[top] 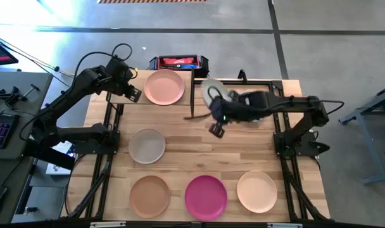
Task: Place and stack plates onto a shelf
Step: Stack the white plate on the pink plate on the shelf
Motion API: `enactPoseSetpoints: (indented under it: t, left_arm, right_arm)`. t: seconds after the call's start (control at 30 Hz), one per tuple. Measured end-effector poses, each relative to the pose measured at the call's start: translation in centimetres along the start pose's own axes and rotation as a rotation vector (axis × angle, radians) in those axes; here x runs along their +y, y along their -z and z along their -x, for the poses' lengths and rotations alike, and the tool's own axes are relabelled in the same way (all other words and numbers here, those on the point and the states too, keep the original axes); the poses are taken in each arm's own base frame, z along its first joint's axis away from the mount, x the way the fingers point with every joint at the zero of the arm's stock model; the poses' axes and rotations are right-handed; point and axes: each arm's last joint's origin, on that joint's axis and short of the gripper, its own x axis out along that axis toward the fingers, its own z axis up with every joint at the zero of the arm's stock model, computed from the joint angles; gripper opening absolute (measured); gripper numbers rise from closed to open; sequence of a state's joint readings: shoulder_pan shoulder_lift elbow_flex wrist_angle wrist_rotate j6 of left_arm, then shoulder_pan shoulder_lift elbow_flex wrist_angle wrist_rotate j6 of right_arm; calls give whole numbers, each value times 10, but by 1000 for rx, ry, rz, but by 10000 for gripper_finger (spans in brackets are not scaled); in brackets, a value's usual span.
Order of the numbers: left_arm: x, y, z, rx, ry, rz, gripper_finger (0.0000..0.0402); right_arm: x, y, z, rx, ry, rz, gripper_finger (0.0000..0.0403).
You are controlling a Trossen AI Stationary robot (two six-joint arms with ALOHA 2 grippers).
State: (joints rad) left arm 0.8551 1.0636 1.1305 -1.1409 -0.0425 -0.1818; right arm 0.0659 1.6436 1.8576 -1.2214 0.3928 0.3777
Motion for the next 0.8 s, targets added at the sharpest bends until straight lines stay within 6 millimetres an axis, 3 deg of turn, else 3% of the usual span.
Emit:
enactPoseSetpoints:
  t: [0.27,0.5,0.8]
  left_arm:
    - [-4,-16,-16,-31,7,27,78]
    - [-6,-23,-34,31,-6,35,78]
    - [-7,-28,-45,42,-8,54,78]
  right_arm:
    - [-37,-40,-9,-235,-90,307,0]
    - [-67,-54,-16,-316,-63,443,0]
    - [-90,-64,-26,-382,-86,528,0]
